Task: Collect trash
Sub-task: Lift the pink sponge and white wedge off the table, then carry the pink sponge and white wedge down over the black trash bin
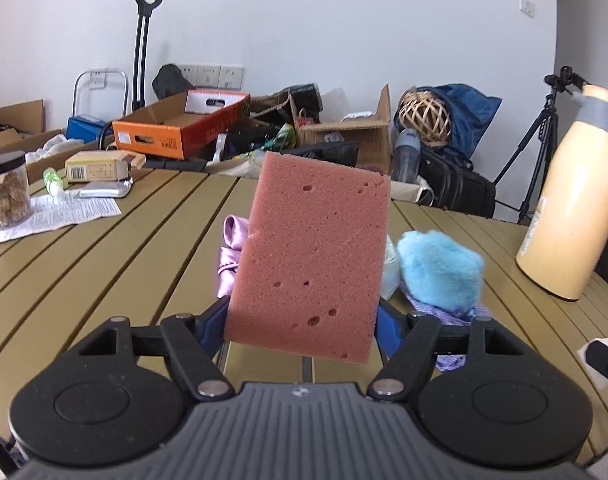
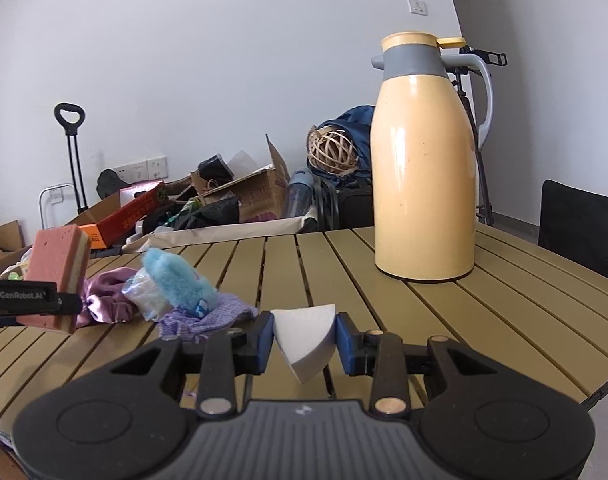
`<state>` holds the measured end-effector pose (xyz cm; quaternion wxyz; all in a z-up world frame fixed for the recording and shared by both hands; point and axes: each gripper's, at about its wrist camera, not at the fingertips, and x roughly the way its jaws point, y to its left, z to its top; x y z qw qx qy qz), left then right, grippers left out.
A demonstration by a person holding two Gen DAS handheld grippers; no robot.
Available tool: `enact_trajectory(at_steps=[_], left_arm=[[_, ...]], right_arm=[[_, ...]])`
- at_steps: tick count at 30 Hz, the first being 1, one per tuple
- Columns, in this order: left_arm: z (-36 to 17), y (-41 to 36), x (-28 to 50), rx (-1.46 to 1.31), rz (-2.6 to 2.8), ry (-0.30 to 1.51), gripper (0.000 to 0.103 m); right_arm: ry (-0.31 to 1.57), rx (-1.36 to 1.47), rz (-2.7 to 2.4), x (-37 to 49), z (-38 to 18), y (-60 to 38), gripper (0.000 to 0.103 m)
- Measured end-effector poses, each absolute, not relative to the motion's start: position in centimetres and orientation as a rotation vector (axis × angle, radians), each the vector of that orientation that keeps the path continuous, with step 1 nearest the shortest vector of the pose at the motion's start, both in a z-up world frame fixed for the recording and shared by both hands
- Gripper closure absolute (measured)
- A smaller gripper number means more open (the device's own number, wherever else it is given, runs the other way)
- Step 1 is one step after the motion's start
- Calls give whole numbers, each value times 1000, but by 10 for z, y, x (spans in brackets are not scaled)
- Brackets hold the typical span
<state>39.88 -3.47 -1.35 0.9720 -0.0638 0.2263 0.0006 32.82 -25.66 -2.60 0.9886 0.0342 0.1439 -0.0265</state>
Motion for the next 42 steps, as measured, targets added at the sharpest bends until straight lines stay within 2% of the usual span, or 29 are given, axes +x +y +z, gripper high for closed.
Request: enact_trajectory(at_steps=[24,42], left_arm=[[-8,-20,270,-65,-75,364,31],[-50,9,203,-50,-36,469,31]], right_arm=[[225,-28,107,252,-29,-202,70],[365,-71,187,192,-74,-169,70]])
